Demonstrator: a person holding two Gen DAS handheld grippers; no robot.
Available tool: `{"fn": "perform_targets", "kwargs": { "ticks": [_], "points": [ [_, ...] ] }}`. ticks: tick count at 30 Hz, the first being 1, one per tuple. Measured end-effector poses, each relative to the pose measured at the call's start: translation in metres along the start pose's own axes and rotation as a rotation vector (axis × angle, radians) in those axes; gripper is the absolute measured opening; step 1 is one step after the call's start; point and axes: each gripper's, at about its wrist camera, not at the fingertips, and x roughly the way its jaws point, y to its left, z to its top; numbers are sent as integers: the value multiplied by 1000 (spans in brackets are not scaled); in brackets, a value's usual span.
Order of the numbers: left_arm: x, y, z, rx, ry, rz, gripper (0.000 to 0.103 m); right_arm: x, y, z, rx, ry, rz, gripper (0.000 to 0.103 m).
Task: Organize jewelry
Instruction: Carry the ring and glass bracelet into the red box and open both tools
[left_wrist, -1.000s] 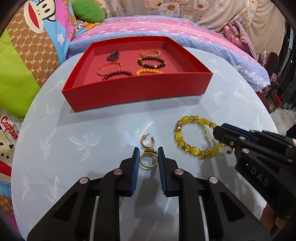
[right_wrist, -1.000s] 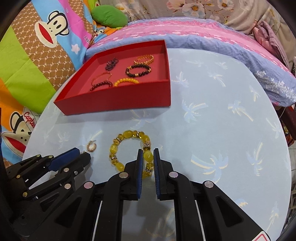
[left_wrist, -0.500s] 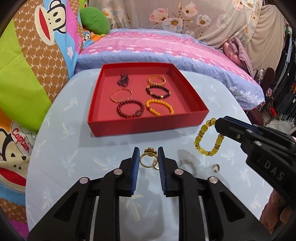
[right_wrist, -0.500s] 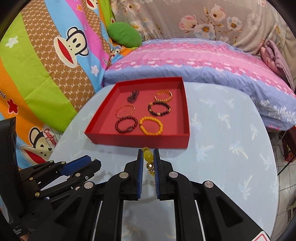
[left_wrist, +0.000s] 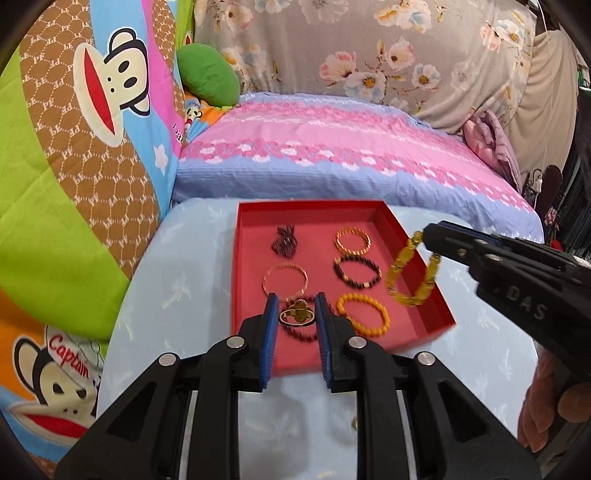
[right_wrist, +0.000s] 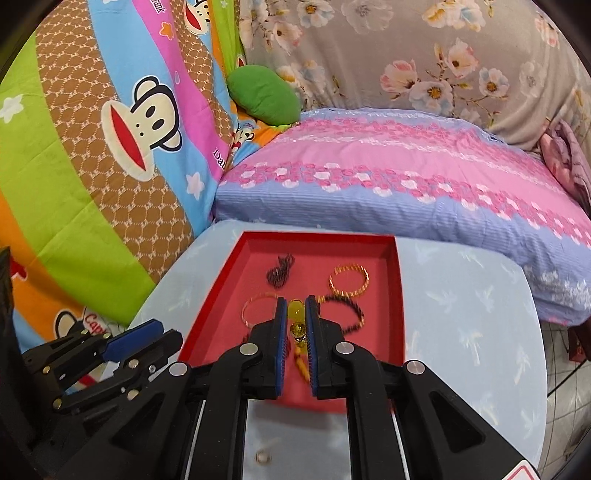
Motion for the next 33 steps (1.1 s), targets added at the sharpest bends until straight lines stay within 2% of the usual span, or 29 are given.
{"fn": "perform_targets", "kwargs": {
  "ticks": [6,11,18,24,25,29,32,33],
  "points": [
    [33,11,26,0,-1,6,20,53,4,37,38,24,34,9],
    [66,17,44,2,16,1,20,99,4,51,67,58,30,9],
    [114,14,57,25,61,2,20,149,-25,41,178,164,35,9],
    [149,10,49,35,137,21,20,154,-33,21,173,215,-36,10],
    [152,10,46,34,143,25,22,152,-32,19,166,211,-41,10],
    [155,8,40,29,139,60,44,141,-34,15,156,184,-67,18],
    [151,6,38,36,126,65,51,131,-35,10,149,159,-75,28],
    [149,5,37,43,121,72,53,129,-34,9,147,152,-76,29]
  ]
}}
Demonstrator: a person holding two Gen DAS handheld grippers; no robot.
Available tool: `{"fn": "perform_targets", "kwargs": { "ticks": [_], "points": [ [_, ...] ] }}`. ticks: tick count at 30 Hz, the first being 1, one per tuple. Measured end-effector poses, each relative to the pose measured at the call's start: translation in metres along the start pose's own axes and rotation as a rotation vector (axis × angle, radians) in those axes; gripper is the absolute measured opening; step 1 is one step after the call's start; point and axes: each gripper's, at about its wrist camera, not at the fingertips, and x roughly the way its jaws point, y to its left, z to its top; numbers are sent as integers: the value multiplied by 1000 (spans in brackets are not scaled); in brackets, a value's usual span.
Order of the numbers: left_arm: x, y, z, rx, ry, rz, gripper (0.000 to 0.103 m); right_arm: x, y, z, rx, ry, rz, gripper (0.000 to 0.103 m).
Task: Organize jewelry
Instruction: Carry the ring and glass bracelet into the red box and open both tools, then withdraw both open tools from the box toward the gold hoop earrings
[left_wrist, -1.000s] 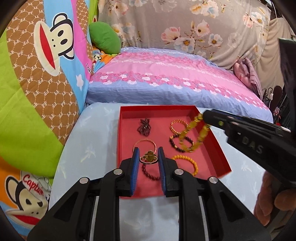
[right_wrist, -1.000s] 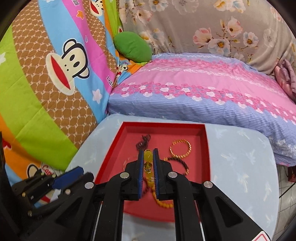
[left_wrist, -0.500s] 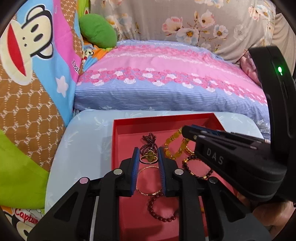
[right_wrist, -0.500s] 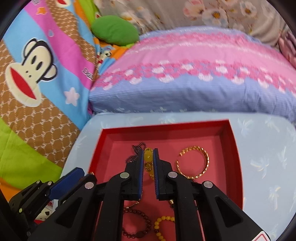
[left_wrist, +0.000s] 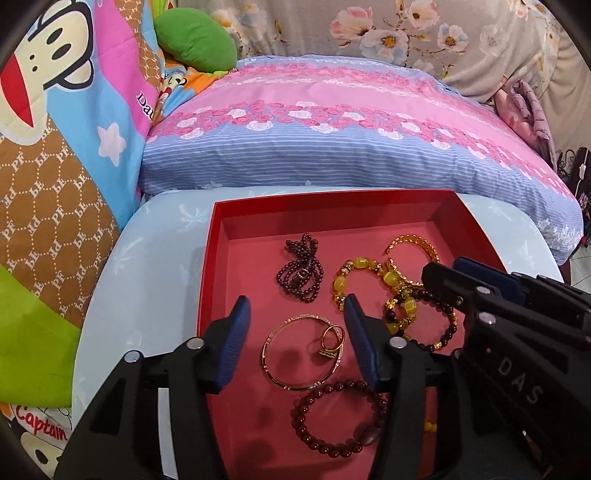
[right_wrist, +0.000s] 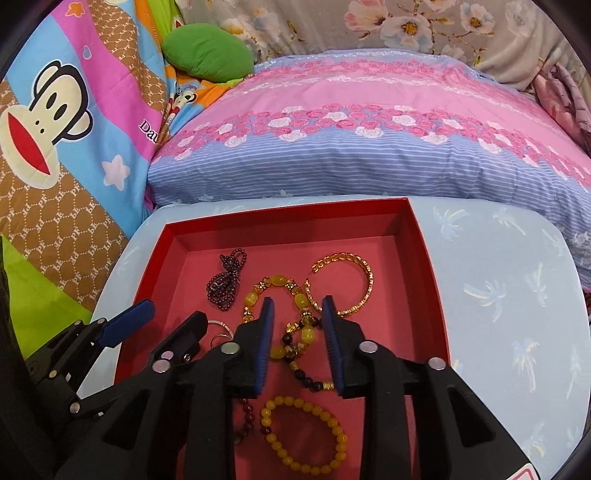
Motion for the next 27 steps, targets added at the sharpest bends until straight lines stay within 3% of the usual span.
{"fn": "perform_targets", "kwargs": {
  "ticks": [27],
  "points": [
    [-83,-24,-49,17,-61,7,56,-100,-5,-63,-9,-86,15,35]
  ]
}}
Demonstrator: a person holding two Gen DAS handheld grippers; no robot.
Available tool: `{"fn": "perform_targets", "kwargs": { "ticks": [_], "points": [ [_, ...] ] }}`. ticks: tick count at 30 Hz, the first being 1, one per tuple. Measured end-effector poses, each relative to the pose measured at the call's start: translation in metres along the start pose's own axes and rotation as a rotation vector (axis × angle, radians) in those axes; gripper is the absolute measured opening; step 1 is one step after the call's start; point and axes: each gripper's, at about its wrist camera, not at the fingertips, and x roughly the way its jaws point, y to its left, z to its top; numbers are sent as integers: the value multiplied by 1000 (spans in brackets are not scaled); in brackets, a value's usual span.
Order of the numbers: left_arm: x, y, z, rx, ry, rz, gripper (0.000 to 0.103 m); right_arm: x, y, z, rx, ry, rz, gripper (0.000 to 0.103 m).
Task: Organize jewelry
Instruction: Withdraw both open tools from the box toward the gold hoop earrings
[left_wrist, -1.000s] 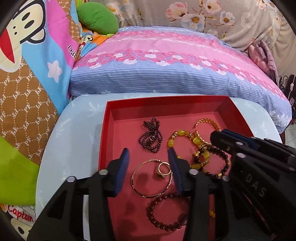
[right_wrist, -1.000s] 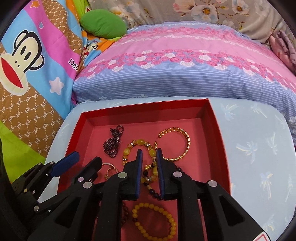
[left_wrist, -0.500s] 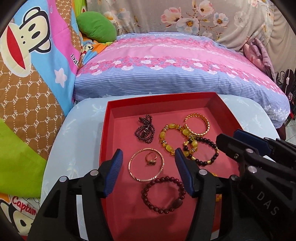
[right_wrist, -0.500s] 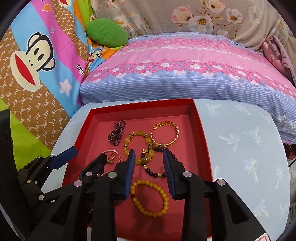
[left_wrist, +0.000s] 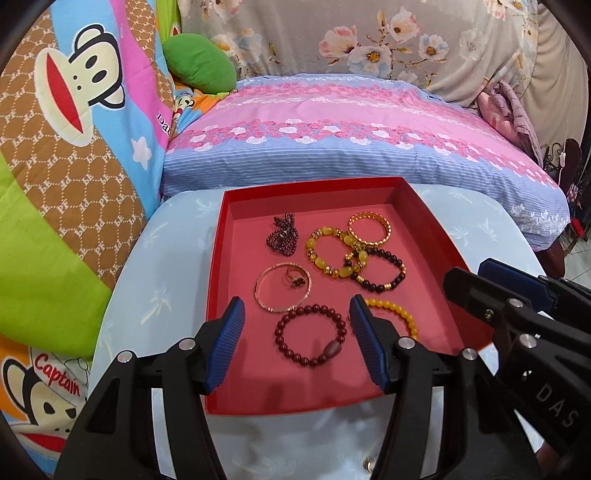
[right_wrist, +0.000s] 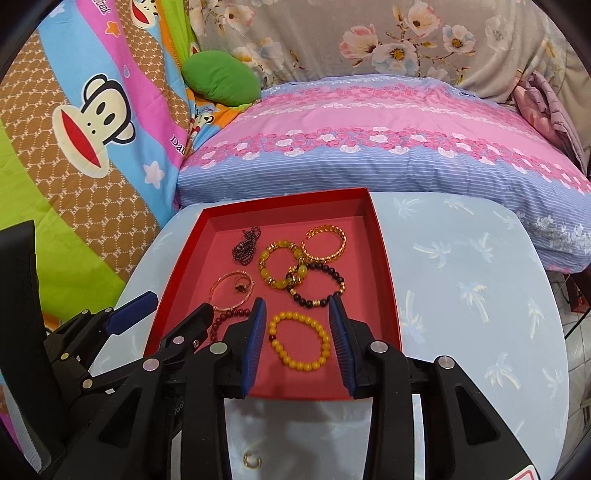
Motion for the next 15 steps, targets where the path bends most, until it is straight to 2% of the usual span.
{"fn": "perform_targets", "kwargs": {
  "ticks": [7,15],
  "points": [
    [-24,3,-31,-24,5,-2,60,-22,-4,-29,-32,12,1,35],
    [-37,10,-71,-42,44,6,60,-29,-26,-73,-16,73,-20,35]
  ]
}}
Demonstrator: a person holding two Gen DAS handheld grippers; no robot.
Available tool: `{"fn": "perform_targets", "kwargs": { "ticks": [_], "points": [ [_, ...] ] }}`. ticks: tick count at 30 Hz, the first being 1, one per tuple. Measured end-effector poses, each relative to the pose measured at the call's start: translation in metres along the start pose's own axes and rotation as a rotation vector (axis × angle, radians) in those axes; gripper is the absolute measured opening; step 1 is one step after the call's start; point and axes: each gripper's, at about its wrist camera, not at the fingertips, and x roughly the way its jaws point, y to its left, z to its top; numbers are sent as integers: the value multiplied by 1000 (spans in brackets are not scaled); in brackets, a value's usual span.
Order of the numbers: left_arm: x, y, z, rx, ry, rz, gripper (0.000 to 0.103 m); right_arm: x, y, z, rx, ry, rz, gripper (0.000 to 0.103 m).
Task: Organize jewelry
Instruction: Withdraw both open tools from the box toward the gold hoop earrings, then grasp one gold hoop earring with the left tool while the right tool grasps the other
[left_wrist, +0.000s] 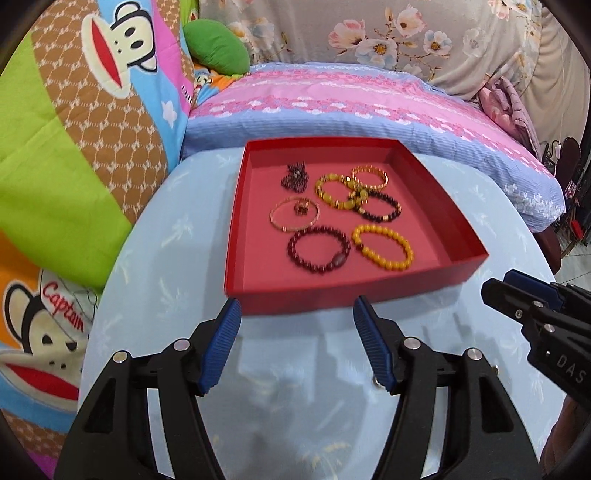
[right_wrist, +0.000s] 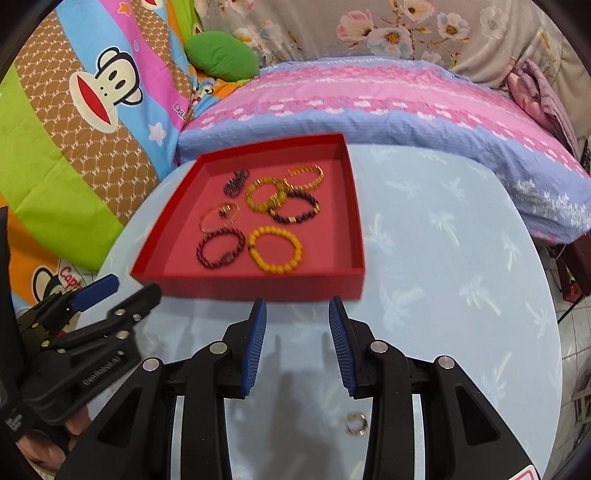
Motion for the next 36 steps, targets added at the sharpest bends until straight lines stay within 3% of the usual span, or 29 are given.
{"fn": "perform_targets", "kwargs": {
  "ticks": [11,21,24,28,36],
  "points": [
    [2,-4,-50,-34,70,-23,60,9,-31,-59,0,74,-82,41],
    [7,-8,-69,-33,115,-31,60,18,-31,-78,-17,102,-101,41],
    [8,-9,-71,-33,123,-32,60,18,-28,-80,-45,96,-119,36],
    [8,-11,-70,-28,123,-35,60,18,-25,-79,-54,96,-112,20],
    [10,-13,-66,-38,131,-57,60,18,-20,-78,-42,105,-72,20]
  ]
}}
